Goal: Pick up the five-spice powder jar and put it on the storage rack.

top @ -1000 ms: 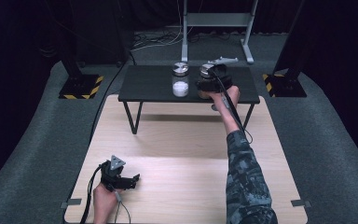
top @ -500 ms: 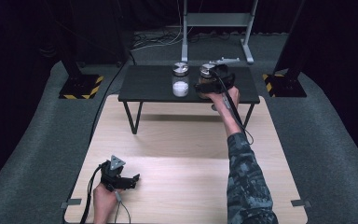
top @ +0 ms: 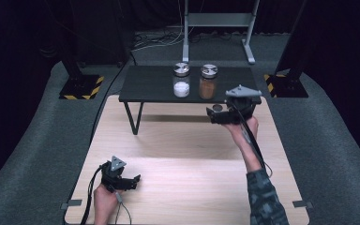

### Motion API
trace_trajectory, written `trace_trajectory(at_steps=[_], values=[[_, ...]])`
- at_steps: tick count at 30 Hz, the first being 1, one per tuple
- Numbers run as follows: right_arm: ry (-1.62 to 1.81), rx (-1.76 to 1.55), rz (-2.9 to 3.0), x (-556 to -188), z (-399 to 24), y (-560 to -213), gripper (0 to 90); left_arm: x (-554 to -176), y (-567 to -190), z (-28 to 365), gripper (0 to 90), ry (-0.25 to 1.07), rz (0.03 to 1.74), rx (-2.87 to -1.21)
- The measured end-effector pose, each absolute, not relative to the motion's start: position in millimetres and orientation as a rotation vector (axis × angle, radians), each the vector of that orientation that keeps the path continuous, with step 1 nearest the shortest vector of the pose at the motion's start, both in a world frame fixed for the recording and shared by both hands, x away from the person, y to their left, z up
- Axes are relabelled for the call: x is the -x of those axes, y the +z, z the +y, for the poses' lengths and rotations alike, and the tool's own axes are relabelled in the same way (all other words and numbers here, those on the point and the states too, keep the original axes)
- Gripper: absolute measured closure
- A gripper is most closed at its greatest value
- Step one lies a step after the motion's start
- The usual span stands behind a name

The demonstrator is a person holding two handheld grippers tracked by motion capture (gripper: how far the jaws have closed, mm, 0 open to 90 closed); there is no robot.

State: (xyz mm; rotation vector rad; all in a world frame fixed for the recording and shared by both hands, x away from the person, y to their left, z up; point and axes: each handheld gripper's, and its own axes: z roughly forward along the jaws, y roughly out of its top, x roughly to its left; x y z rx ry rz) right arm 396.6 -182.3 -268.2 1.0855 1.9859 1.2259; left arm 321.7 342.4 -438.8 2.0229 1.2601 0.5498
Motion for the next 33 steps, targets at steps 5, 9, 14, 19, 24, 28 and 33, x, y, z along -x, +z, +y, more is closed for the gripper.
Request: trace_trajectory(at_steps=[5,9,14,19,24,28,33], values=[[1.208,-1.091,1.973,-353.6,-200.1,-308.4,0.0,-321.6,-438.8,342.2,1.6,0.550,1.261,-2.023],[1.203,-1.149,1.972,-325.7,-213.3,-348.5,0.0,-321.5,-438.9,342.0,1.6,0.551,1.261,-2.022],[1.126,-1.232,1.977,-292.7,-215.6,-390.5,0.0,-321.4,-439.0,342.0,1.6,0.552,1.260,-2.022],[1.029,-1.344,1.989,-271.9,-219.7,-421.5,0.0,-321.4,-439.0,341.9,1.6,0.552,1.260,-2.021],[0.988,-1.450,1.973,-265.2,-229.6,-439.3,0.0,-321.4,-438.9,342.0,1.6,0.552,1.260,-2.022],[1.005,-1.486,1.977,-266.8,-236.6,-443.0,0.0,-321.2,-439.0,341.8,1.6,0.553,1.261,-2.021],[1.000,-1.523,2.003,-275.1,-240.4,-440.7,0.0,-321.1,-438.7,341.7,1.6,0.553,1.262,-2.023]])
